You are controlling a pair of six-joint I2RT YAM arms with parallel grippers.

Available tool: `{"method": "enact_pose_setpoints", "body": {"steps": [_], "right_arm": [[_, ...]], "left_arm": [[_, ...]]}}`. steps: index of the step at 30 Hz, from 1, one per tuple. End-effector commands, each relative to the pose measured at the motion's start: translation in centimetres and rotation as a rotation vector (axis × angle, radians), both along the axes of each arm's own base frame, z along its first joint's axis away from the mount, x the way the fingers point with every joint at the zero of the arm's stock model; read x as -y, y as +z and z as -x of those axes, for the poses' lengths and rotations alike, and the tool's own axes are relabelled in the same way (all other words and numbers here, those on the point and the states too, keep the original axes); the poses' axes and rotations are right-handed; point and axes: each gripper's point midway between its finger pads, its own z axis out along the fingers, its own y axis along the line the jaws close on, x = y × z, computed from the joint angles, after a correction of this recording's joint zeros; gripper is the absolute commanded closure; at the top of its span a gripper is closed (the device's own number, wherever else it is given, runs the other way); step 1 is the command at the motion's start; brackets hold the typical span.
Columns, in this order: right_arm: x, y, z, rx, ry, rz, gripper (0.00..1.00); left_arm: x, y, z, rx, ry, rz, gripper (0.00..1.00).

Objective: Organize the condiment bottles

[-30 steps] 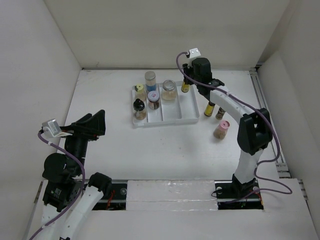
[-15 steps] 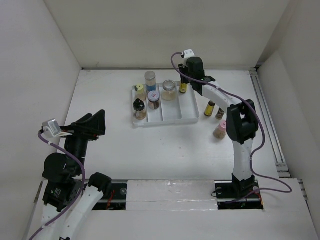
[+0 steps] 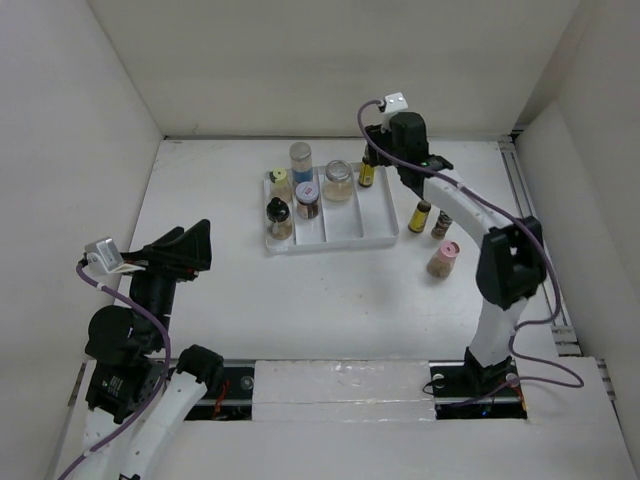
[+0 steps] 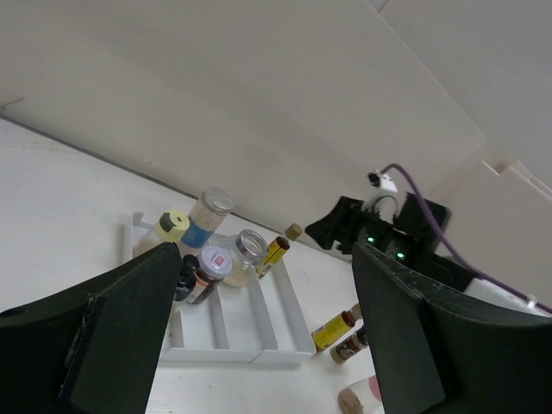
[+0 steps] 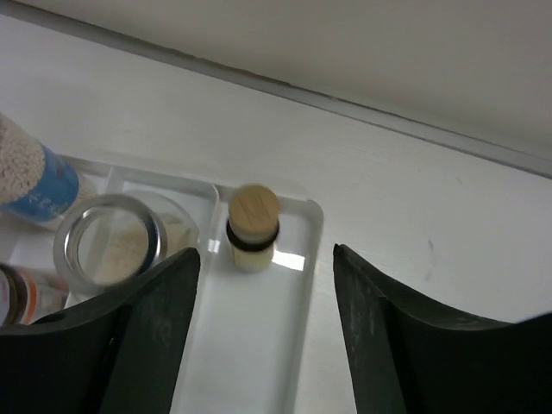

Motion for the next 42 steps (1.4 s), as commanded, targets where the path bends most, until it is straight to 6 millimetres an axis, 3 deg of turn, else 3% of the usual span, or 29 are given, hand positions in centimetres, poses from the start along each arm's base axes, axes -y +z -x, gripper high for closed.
{"method": "enact_pose_setpoints", "body": {"steps": [1, 2, 3, 5, 6, 8, 9, 12, 15, 23, 30, 33, 34, 35, 38, 42], "right_arm": [[3.5, 9.0, 4.2, 0.158, -0.095, -0.046, 0.33], [5.2, 8.8, 6.8, 0.151, -0.139, -0.052, 0.39], [6.4, 8.6, 8.1, 0.149, -0.176, -0.048, 0.44], [8.6, 7.6, 10.5, 0.140, -0.257, -0.039, 0.44], [10.1, 6.2, 12.0, 0.124, -0.274, -0.029, 0.36], [11.6, 4.8, 12.8, 0.094, -0.299, -0.024, 0.26], [11.9, 3.3, 13.5, 0.059, -0.298, -0.005, 0.15], [13.1, 1.5, 13.5, 0.012, -0.308, -0.007, 0.13], [12.5, -0.4, 13.2, -0.038, -0.267, -0.020, 0.13], [11.7, -2.9, 12.2, -0.101, -0.221, -0.010, 0.26], [11.9, -3.0, 10.8, -0.089, -0.241, -0.010, 0.52], [11.8, -3.5, 10.7, -0.099, -0.245, -0.014, 0.55], [11.8, -3.5, 10.7, -0.099, -0.245, -0.014, 0.69], [11.8, -3.5, 10.7, -0.099, -0.245, -0.014, 0.73], [11.7, -0.5, 11.4, -0.033, -0.252, -0.044, 0.75], [9.7, 4.6, 11.9, 0.077, -0.189, -0.072, 0.75]], "left_arm": [[0.0, 0.8, -0.2, 0.032, 0.007, -0.003, 0.23], [0.0, 0.8, -0.2, 0.033, 0.007, -0.003, 0.23], [0.0, 0.8, -0.2, 0.033, 0.007, -0.003, 0.23], [0.2, 0.8, -0.1, 0.034, -0.004, -0.006, 0.23], [0.2, 0.8, -0.1, 0.034, -0.004, -0.006, 0.23], [0.3, 0.8, -0.1, 0.035, -0.014, -0.009, 0.23], [0.3, 0.8, -0.1, 0.035, -0.014, -0.009, 0.23], [0.2, 0.9, 0.2, 0.043, -0.014, -0.005, 0.23], [0.2, 0.9, 0.2, 0.043, -0.014, -0.005, 0.23], [0.2, 0.9, 0.2, 0.043, -0.014, -0.005, 0.23], [0.4, 0.9, 0.2, 0.045, -0.023, -0.007, 0.23], [0.4, 0.9, 0.2, 0.045, -0.023, -0.007, 0.23], [0.4, 0.9, 0.2, 0.045, -0.023, -0.007, 0.23], [0.4, 0.9, 0.2, 0.045, -0.023, -0.007, 0.23], [0.4, 0.9, 0.2, 0.045, -0.023, -0.007, 0.23], [0.5, 0.8, 0.0, 0.036, -0.023, -0.011, 0.23]]}}
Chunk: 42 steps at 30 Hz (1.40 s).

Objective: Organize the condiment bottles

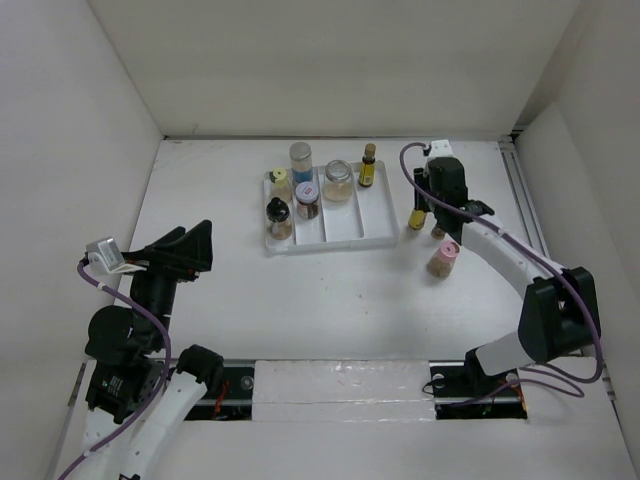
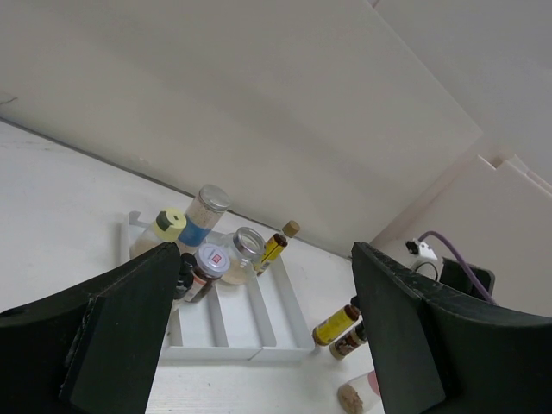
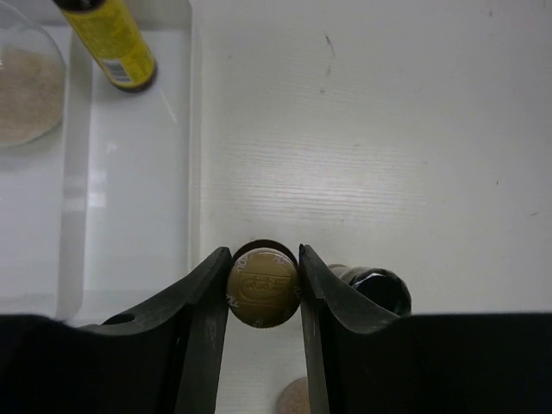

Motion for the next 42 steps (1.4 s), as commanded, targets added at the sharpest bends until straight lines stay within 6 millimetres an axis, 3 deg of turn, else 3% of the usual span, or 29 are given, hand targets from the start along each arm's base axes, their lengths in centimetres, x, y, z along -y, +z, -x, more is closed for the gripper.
{"method": "enact_pose_setpoints", "body": {"steps": [1, 4, 11, 12, 13, 17, 23, 31, 40, 42], "right_arm": [[-3.0, 10.6, -0.9, 0.273, 0.063, -0.081, 0.75], [-5.4, 12.6, -1.3, 0.308, 0.104, -0.084, 0.75], [-10.2, 12.2, -4.0, 0.312, 0.214, -0.110, 0.75], [-10.5, 13.0, -4.8, 0.334, 0.213, -0.118, 0.76], [-11.1, 11.6, -5.9, 0.313, 0.214, -0.110, 0.76], [-12.9, 10.0, -8.6, 0.288, 0.244, -0.102, 0.76], [-13.6, 7.1, -10.1, 0.226, 0.244, -0.081, 0.76], [-13.1, 4.8, -10.8, 0.200, 0.198, -0.059, 0.75], [-12.2, 5.2, -12.9, 0.228, 0.143, -0.049, 0.74], [-12.2, 5.2, -12.9, 0.229, 0.143, -0.049, 0.68]], "left_arm": [[0.2, 0.8, -0.1, 0.034, -0.008, -0.002, 0.23], [0.2, 0.8, -0.1, 0.034, -0.008, -0.002, 0.23], [0.2, 0.8, -0.1, 0.034, -0.008, -0.002, 0.23], [0.2, 0.8, -0.1, 0.034, -0.008, -0.002, 0.23], [0.2, 0.8, -0.1, 0.034, -0.008, -0.002, 0.23], [0.2, 0.8, -0.1, 0.034, -0.008, -0.002, 0.23], [0.2, 0.8, -0.1, 0.034, -0.008, -0.002, 0.23], [0.2, 0.8, -0.1, 0.034, -0.008, -0.002, 0.23], [0.2, 0.8, -0.1, 0.034, -0.008, -0.002, 0.23], [0.2, 0.8, -0.1, 0.034, -0.008, -0.002, 0.23]]}}
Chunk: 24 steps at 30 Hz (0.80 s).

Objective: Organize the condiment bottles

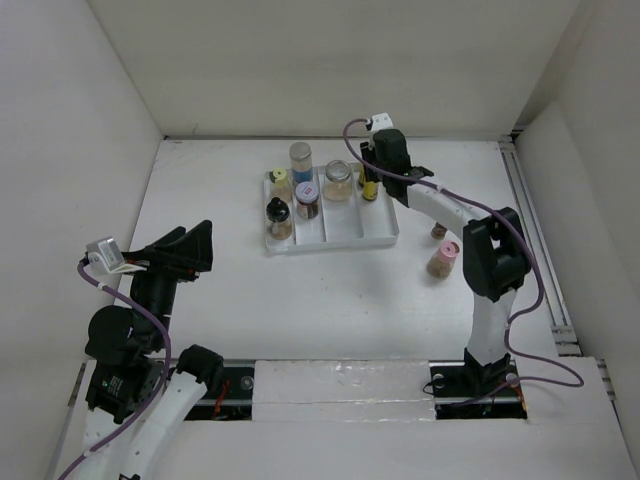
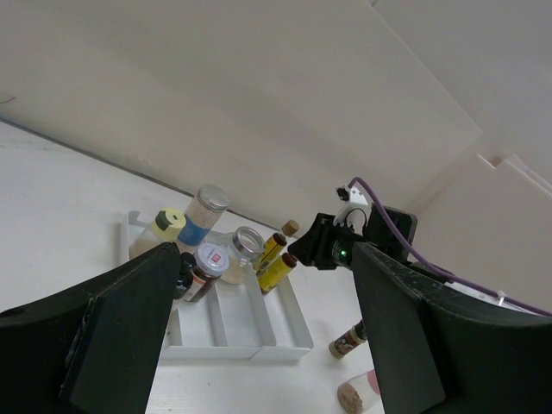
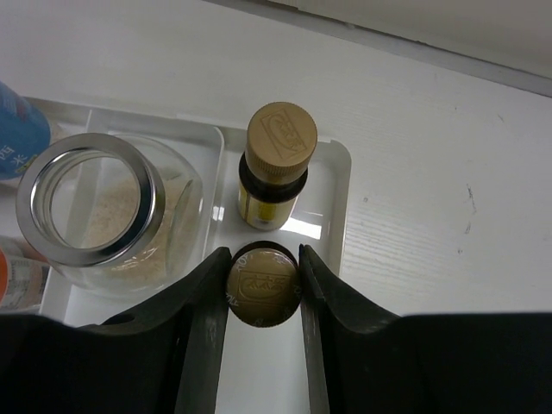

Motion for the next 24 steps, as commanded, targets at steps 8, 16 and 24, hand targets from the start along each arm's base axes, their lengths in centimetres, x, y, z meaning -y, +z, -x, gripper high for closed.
{"method": "enact_pose_setpoints", "body": {"steps": [8, 16, 24], "right_arm": [[0.8, 6.2, 0.4, 0.144, -0.034, -0.093, 0.15], [8.2, 7.2, 8.1, 0.162, -0.251, -0.088, 0.07], [17.6, 1.1, 13.2, 0.046, -0.532, -0.022, 0.06]], "left_arm": [[0.0, 0.8, -0.2, 0.032, 0.004, 0.001, 0.23], [-0.1, 0.9, 0.1, 0.041, 0.004, 0.004, 0.23], [0.3, 1.3, 0.5, 0.061, -0.023, 0.005, 0.23]]}}
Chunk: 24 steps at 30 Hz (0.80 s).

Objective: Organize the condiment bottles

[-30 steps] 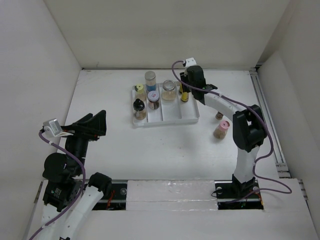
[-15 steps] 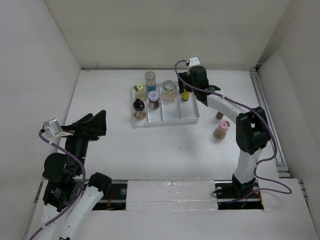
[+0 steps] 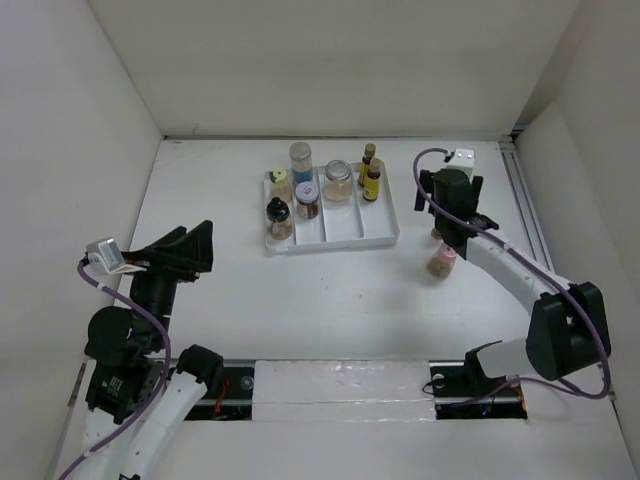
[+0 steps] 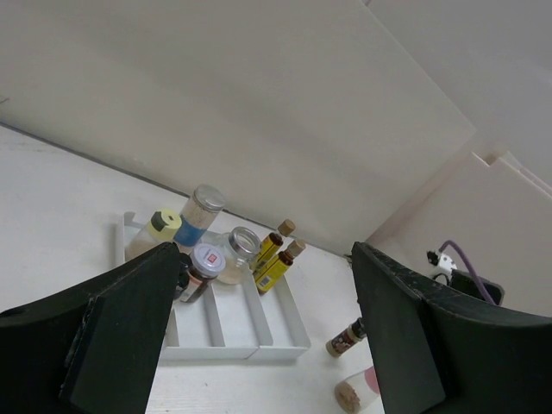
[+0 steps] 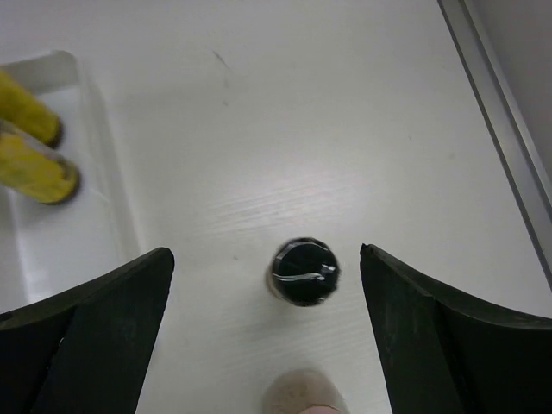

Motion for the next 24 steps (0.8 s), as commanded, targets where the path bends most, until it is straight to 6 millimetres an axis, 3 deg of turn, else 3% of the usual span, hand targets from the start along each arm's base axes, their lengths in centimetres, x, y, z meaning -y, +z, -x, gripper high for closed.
{"method": "enact_pose_setpoints", "body": {"steps": [1, 4, 7, 11, 16, 18, 21, 24], "right_arm": [[3.6, -2.8, 1.0, -0.061, -0.130, -0.016, 0.06], [3.3, -4.8, 0.5, -0.105, -0.072, -0.045, 0.04], [4.0, -5.1, -0.6, -0.120, -0.066, -0.060, 0.03], [3.5, -6.3, -1.5, -0.153, -0.019, -0.099, 0.09], [4.4, -6.9, -2.4, -0.160, -0.032, -0.126, 0.40], [4.3, -6.9, -2.4, -0.161, -0.024, -0.131, 0.48], [4.9, -5.3, -1.7, -0.116, -0.053, -0.130, 0.56], [3.8, -1.7, -0.9, -0.025, -0.037, -0.096, 0.59]], "left_arm": [[0.1, 1.2, 0.4, 0.055, -0.014, 0.005, 0.23], [0.1, 1.2, 0.4, 0.055, -0.014, 0.005, 0.23], [0.1, 1.2, 0.4, 0.055, -0.014, 0.005, 0.23], [0.1, 1.2, 0.4, 0.055, -0.014, 0.005, 0.23], [0.0, 1.2, 0.3, 0.053, -0.005, 0.007, 0.23], [0.0, 1.2, 0.3, 0.053, -0.005, 0.007, 0.23], [0.0, 1.2, 0.3, 0.053, -0.005, 0.007, 0.23], [0.1, 1.0, 0.1, 0.045, -0.005, 0.004, 0.23]]}}
